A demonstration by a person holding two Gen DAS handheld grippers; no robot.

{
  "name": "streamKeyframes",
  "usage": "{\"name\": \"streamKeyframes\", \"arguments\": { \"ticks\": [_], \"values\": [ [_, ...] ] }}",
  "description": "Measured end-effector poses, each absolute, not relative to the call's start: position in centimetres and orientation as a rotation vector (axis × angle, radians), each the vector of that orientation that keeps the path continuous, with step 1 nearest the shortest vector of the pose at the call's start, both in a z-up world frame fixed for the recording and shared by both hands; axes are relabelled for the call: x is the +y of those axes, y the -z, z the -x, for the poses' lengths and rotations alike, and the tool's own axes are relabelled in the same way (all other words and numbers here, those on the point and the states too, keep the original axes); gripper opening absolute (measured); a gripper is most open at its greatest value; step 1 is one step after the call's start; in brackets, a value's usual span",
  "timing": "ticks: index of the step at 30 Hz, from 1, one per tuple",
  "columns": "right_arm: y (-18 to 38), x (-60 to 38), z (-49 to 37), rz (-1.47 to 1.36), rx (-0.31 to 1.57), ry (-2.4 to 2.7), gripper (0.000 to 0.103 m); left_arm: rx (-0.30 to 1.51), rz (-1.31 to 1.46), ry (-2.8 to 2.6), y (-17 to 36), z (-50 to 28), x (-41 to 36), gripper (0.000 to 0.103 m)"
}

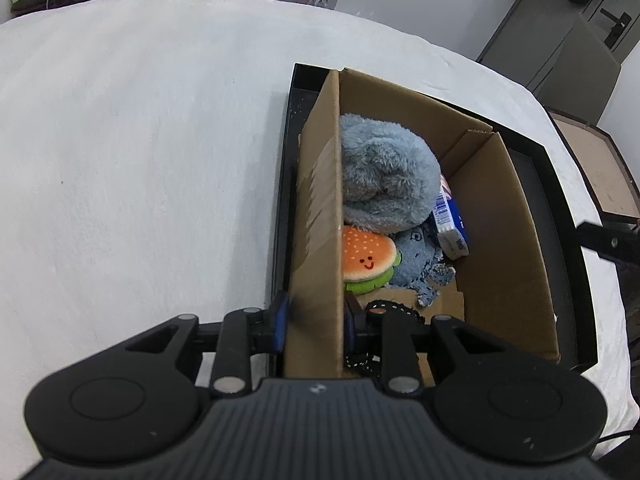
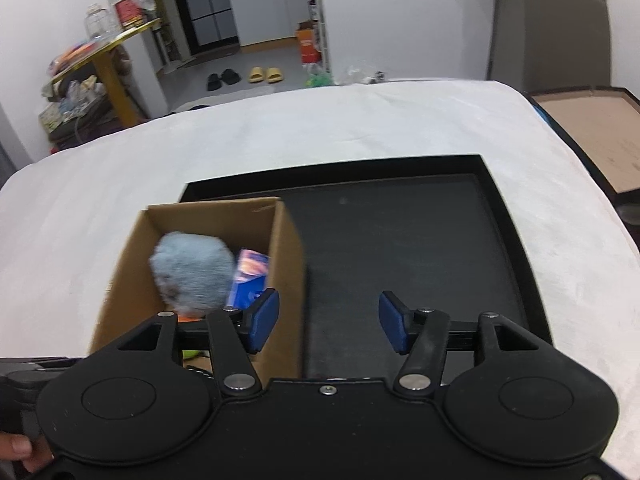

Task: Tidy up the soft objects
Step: 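Move the right gripper to the white wrapped bundle and close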

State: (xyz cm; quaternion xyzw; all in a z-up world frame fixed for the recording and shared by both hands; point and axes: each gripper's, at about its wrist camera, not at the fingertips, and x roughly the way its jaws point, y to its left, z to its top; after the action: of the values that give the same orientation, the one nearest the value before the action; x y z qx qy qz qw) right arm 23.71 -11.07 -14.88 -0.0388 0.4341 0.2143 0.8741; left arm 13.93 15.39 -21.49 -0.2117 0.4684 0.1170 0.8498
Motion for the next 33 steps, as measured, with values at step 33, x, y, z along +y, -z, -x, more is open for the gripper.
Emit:
{"name": "streamKeyframes", "arguments": {
  "ticks": [33],
  "values": [
    [26.1,-16.2,-26.5,0.079,1.194,-0.264,0.054,1.036,0.358,-0.353,20.5,-18.0,12.3,0.064]
  ]
}}
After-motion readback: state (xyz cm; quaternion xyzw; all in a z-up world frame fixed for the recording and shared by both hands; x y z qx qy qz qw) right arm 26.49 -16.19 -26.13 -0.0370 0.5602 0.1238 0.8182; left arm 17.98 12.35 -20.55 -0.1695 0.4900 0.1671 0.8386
